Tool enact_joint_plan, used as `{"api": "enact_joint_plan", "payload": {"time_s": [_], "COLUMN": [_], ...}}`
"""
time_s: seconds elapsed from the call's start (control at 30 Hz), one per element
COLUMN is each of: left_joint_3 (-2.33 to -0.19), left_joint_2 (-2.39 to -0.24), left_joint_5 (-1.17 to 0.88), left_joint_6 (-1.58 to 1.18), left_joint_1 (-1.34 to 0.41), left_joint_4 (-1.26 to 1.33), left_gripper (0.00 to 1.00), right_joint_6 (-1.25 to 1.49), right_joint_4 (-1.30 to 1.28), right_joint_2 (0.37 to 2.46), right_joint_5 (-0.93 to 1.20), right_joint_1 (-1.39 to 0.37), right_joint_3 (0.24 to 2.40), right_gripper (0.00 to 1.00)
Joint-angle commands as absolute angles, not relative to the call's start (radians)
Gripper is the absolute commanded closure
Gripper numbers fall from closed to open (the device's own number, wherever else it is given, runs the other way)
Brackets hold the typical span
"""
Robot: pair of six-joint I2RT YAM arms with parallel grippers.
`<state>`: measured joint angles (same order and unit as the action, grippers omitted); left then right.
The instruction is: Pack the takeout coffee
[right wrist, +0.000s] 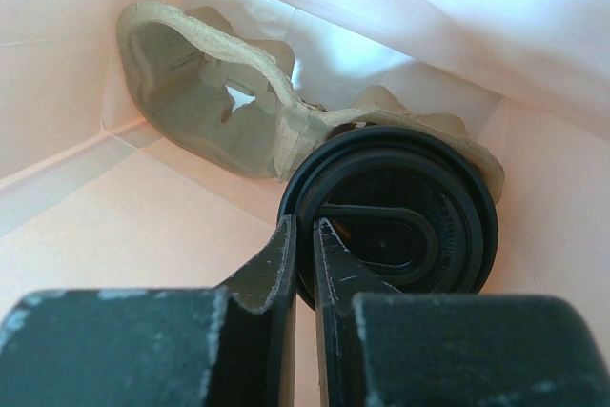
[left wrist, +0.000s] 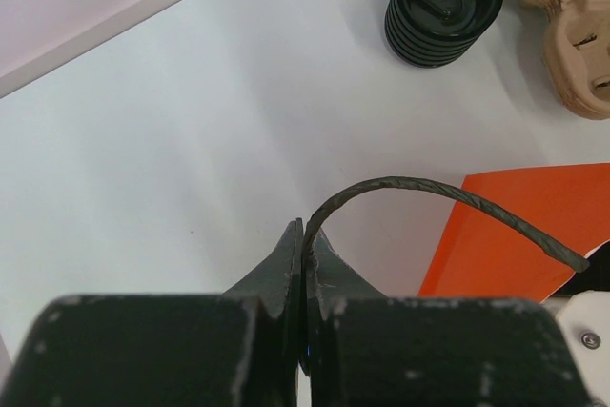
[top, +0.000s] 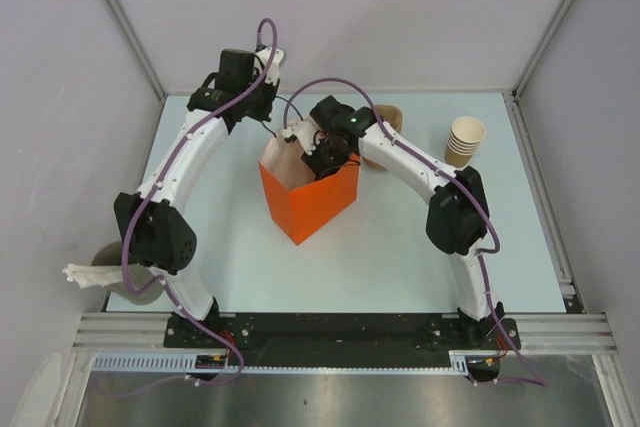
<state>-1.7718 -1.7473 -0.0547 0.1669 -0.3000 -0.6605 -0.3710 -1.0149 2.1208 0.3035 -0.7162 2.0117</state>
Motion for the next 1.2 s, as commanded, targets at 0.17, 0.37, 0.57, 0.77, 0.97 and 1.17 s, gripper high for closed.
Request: {"api": "enact_joint_plan", "payload": {"time_s": [0.17, 0.37, 0.57, 0.77, 0.97, 1.17], "left_joint_3": [-1.824, -1.828, -1.829, -1.83, -1.83, -1.832], "left_joint_2": [-1.741, -1.746, -1.747, -1.749, -1.752, -1.752], "left_joint_5": [-0.049, -0.052, -0.052, -0.052, -0.058, -0.06], "left_joint_6": [0.173, 0.172, 0.173, 0.175, 0.175, 0.176], "left_joint_1": [-0.31, -0.311, -0.31, -0.31, -0.313, -0.311], "left_joint_4": [-0.661, -0.663, -0.664, -0.666, -0.667, -0.667], "left_gripper": [1.0, 1.0, 0.98, 0.95, 0.9, 0.88], "right_joint_6": [-0.382, -0.391, -0.397, -0.403, -0.403, -0.388], "right_joint_4": [-1.012, -1.006, -1.003, -0.997, -0.98, -0.936], "right_joint_2": [2.106, 2.083, 2.049, 2.013, 1.988, 1.951], "right_joint_5": [0.264, 0.258, 0.253, 0.256, 0.265, 0.267], "right_joint_1": [-0.716, -0.719, -0.721, -0.721, -0.726, -0.726], "right_joint_3": [1.965, 1.967, 1.986, 2.006, 2.005, 2.003], "right_gripper": [0.89, 0.76, 0.64, 0.49, 0.32, 0.21]}}
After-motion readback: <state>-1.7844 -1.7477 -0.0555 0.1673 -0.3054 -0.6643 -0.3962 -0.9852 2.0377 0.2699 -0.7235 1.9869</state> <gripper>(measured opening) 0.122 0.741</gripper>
